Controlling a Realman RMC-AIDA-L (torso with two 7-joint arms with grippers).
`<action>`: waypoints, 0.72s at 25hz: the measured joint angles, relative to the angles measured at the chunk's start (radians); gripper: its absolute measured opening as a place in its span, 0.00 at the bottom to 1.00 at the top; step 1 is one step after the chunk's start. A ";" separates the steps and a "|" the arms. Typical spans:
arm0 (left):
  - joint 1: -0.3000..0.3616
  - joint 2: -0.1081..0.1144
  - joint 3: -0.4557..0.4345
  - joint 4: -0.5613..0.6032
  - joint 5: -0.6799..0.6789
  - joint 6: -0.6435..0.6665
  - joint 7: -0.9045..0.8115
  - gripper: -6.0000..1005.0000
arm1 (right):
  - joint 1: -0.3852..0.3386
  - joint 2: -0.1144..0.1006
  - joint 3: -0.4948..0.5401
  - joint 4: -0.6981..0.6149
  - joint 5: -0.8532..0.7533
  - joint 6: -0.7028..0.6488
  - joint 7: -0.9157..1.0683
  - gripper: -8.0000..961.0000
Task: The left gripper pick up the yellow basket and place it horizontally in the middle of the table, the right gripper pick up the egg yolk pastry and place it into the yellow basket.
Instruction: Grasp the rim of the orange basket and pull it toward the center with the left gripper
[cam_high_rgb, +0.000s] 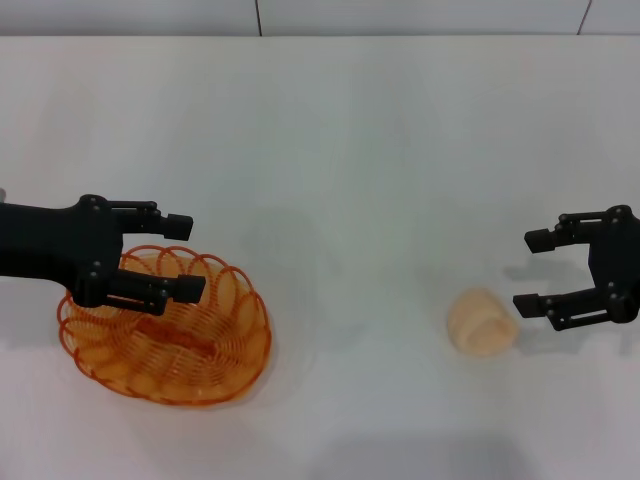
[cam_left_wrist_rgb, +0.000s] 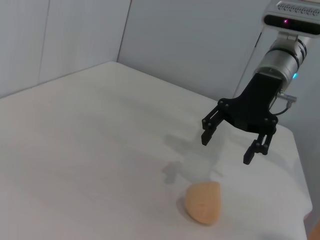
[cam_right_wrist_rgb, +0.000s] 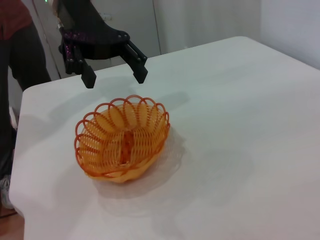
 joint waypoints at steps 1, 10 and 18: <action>0.000 0.000 0.000 0.000 0.000 0.000 0.000 0.86 | 0.000 0.000 0.000 0.000 0.000 -0.001 0.000 0.83; -0.001 0.001 0.001 0.000 -0.001 0.001 -0.001 0.86 | 0.000 0.002 0.000 -0.002 0.000 -0.011 0.001 0.82; 0.001 0.002 0.000 0.000 -0.002 0.001 -0.005 0.86 | 0.001 0.002 -0.002 -0.004 0.003 -0.011 0.001 0.82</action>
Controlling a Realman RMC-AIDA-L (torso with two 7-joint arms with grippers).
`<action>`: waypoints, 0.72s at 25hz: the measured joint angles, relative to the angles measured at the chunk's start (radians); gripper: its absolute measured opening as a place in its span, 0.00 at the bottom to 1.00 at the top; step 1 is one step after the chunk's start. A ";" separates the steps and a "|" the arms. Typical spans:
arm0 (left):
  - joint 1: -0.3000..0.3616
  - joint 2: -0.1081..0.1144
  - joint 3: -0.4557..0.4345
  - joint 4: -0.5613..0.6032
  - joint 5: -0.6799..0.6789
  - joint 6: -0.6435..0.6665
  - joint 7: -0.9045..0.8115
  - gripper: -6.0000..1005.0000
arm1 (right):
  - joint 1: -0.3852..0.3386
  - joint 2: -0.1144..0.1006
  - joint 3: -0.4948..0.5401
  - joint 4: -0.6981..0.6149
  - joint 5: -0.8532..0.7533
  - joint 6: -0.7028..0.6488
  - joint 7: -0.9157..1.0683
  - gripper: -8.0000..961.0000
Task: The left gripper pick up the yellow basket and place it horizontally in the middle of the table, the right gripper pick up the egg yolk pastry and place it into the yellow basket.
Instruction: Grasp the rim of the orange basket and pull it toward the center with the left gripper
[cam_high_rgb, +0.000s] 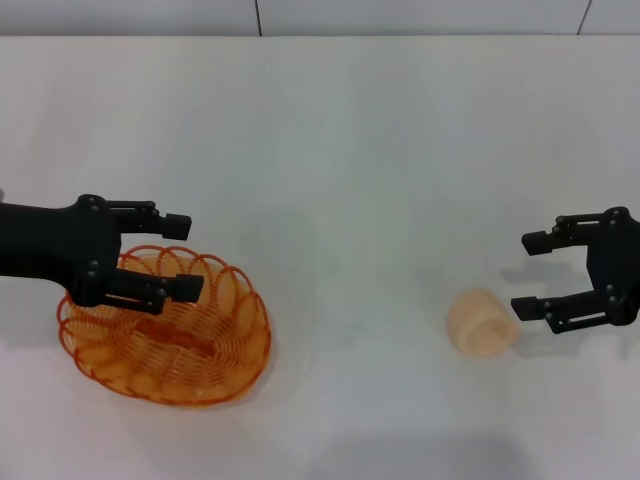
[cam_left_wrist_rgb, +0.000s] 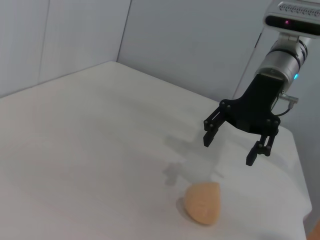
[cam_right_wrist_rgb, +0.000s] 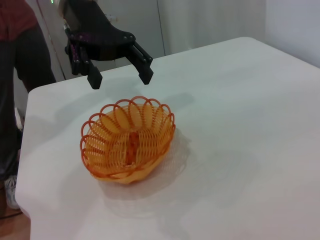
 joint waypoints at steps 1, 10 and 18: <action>0.001 0.001 -0.001 0.000 -0.001 0.000 0.000 0.86 | 0.001 0.000 0.000 -0.001 0.000 0.000 0.000 0.82; -0.006 0.044 -0.079 0.038 0.099 -0.023 -0.206 0.86 | 0.021 0.002 -0.001 -0.006 0.006 0.000 0.002 0.82; -0.067 0.050 -0.075 0.188 0.353 -0.033 -0.526 0.86 | 0.034 0.002 -0.004 -0.006 0.006 0.000 0.011 0.82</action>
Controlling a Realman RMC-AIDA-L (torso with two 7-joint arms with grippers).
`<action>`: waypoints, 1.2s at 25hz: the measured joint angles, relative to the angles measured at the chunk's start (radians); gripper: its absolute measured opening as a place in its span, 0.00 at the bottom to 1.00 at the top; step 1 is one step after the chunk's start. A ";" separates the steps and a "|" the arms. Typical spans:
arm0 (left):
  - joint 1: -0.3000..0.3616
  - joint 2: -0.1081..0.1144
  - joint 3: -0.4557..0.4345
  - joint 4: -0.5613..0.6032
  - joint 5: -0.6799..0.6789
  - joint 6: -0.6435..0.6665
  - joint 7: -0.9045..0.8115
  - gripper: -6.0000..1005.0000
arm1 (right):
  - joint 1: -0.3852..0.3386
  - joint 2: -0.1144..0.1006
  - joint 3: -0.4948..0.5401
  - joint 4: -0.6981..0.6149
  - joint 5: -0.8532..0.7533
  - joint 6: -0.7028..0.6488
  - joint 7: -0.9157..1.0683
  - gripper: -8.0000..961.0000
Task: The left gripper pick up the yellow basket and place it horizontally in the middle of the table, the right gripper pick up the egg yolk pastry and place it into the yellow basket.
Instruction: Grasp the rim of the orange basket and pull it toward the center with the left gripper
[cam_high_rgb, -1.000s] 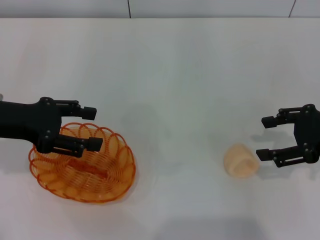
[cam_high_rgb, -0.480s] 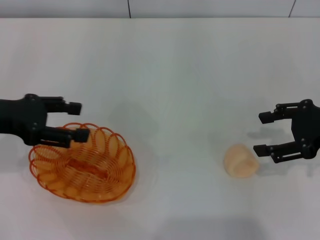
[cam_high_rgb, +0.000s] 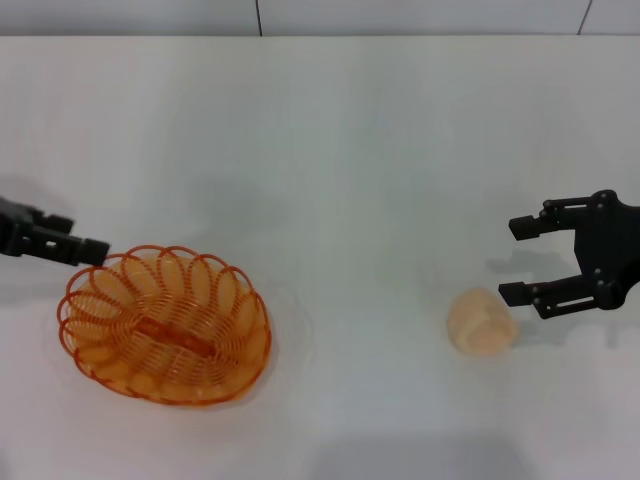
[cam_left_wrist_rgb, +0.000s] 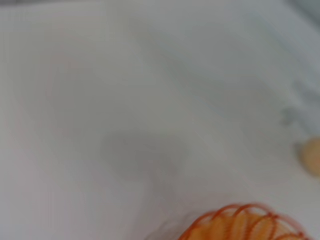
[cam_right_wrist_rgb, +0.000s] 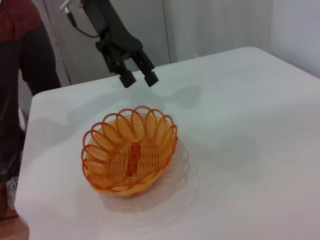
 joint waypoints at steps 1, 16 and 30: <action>-0.013 0.001 0.002 0.009 0.031 0.003 -0.029 0.86 | 0.002 0.000 -0.001 0.000 0.000 0.000 0.001 0.82; -0.142 -0.010 0.103 0.009 0.314 -0.003 -0.350 0.86 | 0.014 0.001 -0.003 0.000 0.000 0.001 0.017 0.81; -0.154 -0.058 0.198 -0.097 0.338 -0.078 -0.348 0.86 | 0.012 0.002 -0.007 0.001 0.000 0.000 0.018 0.81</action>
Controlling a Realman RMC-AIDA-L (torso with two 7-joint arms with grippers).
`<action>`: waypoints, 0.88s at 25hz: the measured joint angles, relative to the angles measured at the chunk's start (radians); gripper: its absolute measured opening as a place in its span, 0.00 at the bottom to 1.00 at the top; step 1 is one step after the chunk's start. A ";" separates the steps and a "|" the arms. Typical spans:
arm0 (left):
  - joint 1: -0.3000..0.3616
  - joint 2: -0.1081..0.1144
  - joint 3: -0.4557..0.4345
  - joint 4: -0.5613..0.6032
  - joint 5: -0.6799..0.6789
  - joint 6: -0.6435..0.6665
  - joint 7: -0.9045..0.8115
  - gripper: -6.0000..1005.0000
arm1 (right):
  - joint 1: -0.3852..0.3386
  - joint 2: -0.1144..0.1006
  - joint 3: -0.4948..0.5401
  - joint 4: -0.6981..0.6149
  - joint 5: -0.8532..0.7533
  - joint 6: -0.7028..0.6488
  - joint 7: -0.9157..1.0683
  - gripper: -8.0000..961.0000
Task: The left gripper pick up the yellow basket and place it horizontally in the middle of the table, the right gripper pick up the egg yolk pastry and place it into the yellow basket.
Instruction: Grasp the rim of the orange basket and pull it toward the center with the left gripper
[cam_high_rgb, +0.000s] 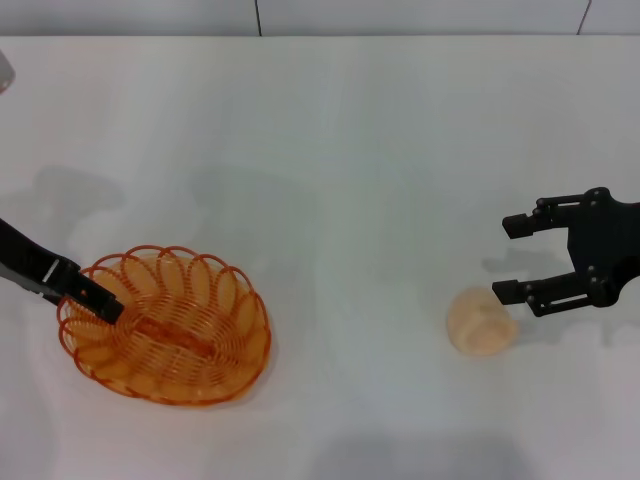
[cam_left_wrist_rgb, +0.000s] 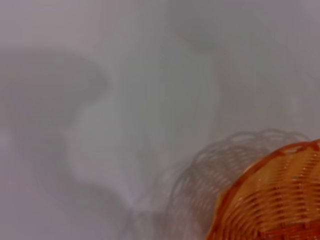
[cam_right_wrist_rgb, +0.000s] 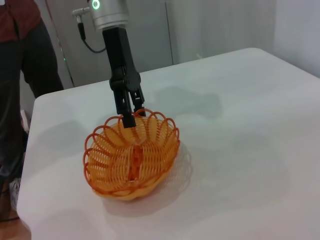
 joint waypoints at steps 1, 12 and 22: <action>-0.001 -0.001 0.000 -0.002 0.001 -0.001 -0.001 0.86 | 0.000 0.000 0.000 0.001 0.000 0.000 0.000 0.81; -0.030 -0.013 0.027 -0.067 0.037 -0.032 -0.006 0.78 | -0.006 0.001 -0.002 0.008 0.000 0.001 0.000 0.80; -0.041 -0.021 0.027 -0.070 0.058 -0.057 -0.009 0.49 | -0.008 0.002 -0.003 0.010 0.002 -0.002 0.000 0.80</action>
